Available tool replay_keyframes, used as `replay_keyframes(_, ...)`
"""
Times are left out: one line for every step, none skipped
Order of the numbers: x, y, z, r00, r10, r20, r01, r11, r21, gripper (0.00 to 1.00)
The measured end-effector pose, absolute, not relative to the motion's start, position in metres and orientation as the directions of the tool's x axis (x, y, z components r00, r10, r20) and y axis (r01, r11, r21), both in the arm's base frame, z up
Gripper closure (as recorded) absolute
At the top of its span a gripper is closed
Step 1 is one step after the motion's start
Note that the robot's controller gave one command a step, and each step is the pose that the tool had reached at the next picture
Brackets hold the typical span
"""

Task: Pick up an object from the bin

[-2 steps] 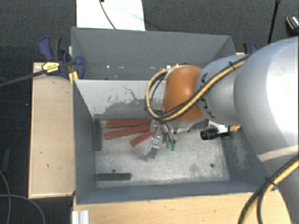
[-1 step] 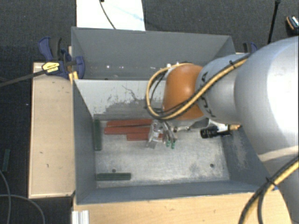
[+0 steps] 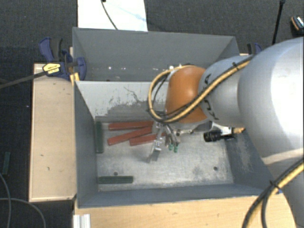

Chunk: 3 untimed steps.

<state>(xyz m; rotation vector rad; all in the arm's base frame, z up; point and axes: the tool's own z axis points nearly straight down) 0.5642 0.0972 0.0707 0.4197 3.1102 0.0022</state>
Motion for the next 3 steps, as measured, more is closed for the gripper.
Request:
replay_keyframes(0.564,0.097,0.071,-0.964,0.266,-0.003,0.266,0.964,0.002,1.00)
replay_keyframes(0.548,0.096,0.196,-0.970,0.245,-0.008,0.245,0.970,0.004,1.00)
replay_keyframes(0.589,0.074,0.245,-0.991,0.132,-0.010,0.132,0.991,0.002,1.00)
